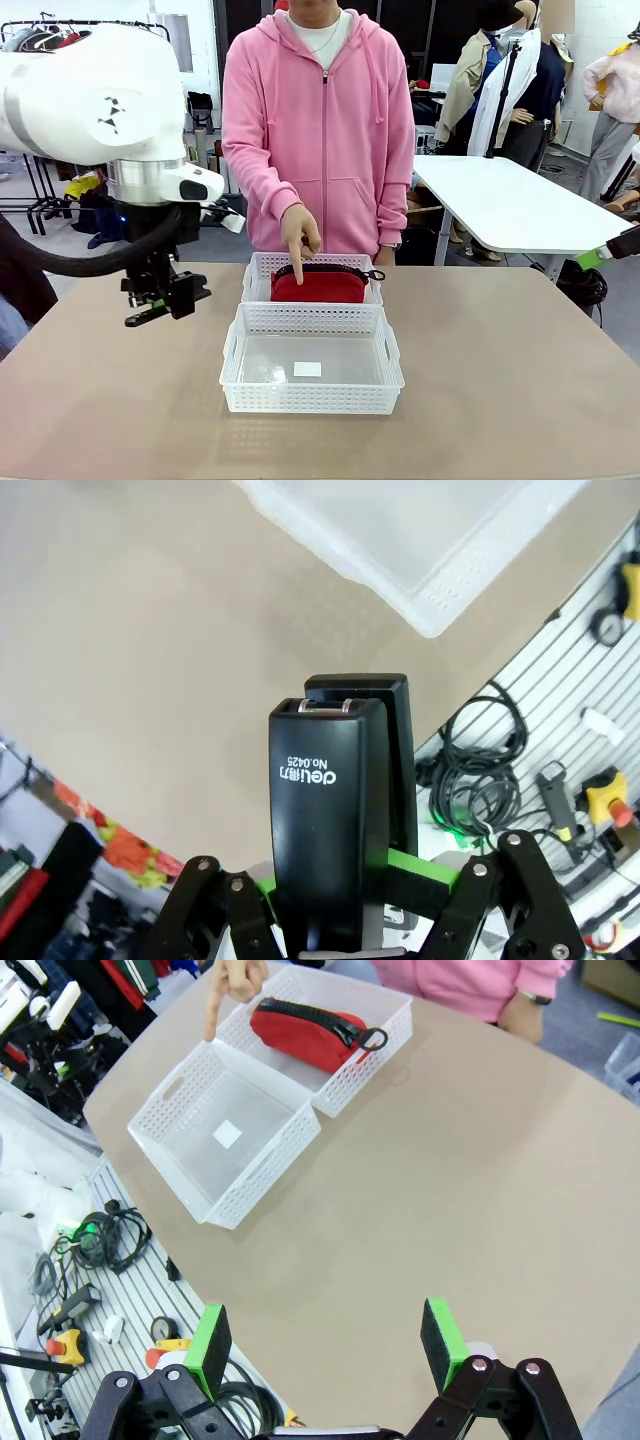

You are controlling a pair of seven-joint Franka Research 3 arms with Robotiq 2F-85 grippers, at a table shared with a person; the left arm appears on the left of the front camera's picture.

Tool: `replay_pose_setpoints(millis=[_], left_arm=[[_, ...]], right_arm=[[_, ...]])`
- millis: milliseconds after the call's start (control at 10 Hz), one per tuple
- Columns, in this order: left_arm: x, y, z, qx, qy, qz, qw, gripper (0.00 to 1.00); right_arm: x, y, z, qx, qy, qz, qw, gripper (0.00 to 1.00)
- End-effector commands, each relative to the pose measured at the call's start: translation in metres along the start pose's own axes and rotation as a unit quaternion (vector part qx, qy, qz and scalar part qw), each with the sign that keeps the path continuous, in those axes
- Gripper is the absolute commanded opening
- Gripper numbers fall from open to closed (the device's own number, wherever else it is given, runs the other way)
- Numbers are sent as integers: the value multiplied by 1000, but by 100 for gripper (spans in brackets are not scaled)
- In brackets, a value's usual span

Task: Distribute items into two baskets.
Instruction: Place the picked Stapler into the Organizing basket as instructed by the person.

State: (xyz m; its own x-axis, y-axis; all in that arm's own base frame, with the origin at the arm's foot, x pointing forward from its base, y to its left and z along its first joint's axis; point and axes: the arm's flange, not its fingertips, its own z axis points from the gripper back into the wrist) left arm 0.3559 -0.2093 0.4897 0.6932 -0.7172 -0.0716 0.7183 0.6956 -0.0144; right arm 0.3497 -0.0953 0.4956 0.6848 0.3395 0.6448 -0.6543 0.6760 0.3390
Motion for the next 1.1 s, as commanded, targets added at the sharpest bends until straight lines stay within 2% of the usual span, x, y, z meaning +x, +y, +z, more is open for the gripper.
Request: replay_pose_setpoints(millis=[0, 300, 600, 1000], left_arm=[[-1, -4, -8, 7, -18, -63, 998, 0], [7, -8, -19, -19, -42, -153, 987, 0], [44, -10, -31, -7, -35, -232, 972, 0], [89, -31, -46, 23, -47, -273, 961, 0]], right_arm=[[2, 0, 0, 5, -9, 1, 1000, 100], [2, 0, 0, 5, -9, 1, 1000, 100], [2, 0, 0, 5, -9, 1, 1000, 100], [2, 0, 0, 5, -9, 1, 1000, 100]])
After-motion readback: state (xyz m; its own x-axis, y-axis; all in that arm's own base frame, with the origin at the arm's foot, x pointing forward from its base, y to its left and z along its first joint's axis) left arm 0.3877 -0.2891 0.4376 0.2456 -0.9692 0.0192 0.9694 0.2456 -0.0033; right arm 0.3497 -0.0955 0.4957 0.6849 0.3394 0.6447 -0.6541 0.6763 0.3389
